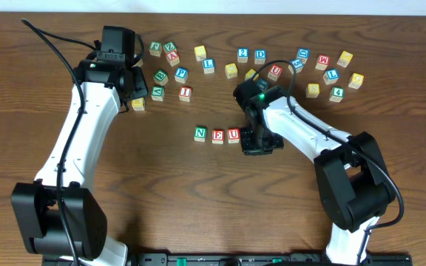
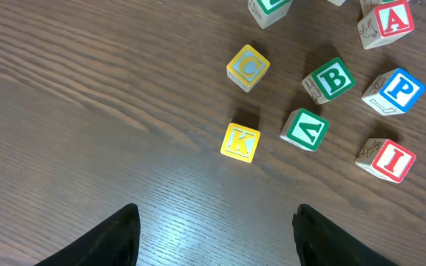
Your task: Spell out NEURIPS
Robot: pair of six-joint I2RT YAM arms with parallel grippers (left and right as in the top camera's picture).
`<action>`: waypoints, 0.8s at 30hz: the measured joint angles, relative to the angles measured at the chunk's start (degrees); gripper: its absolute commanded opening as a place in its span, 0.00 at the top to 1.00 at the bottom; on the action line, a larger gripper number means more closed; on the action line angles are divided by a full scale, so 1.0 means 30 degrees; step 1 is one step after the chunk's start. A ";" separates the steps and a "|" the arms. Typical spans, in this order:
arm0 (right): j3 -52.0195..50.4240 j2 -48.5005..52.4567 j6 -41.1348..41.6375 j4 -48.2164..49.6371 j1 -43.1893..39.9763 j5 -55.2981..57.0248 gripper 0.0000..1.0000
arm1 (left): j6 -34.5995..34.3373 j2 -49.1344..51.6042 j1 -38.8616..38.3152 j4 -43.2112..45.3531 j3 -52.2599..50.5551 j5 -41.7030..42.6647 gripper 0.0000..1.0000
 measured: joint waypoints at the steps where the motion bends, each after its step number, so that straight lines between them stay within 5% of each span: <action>1: -0.0015 0.0000 0.0007 0.0109 0.0000 0.0000 0.92 | 0.0000 0.0000 0.0000 0.0000 0.0000 0.0007 0.35; 24: -0.0029 0.0000 -0.0466 0.1705 0.0000 0.0000 0.88 | -0.0066 0.0000 0.0000 0.0000 0.0000 0.0007 0.35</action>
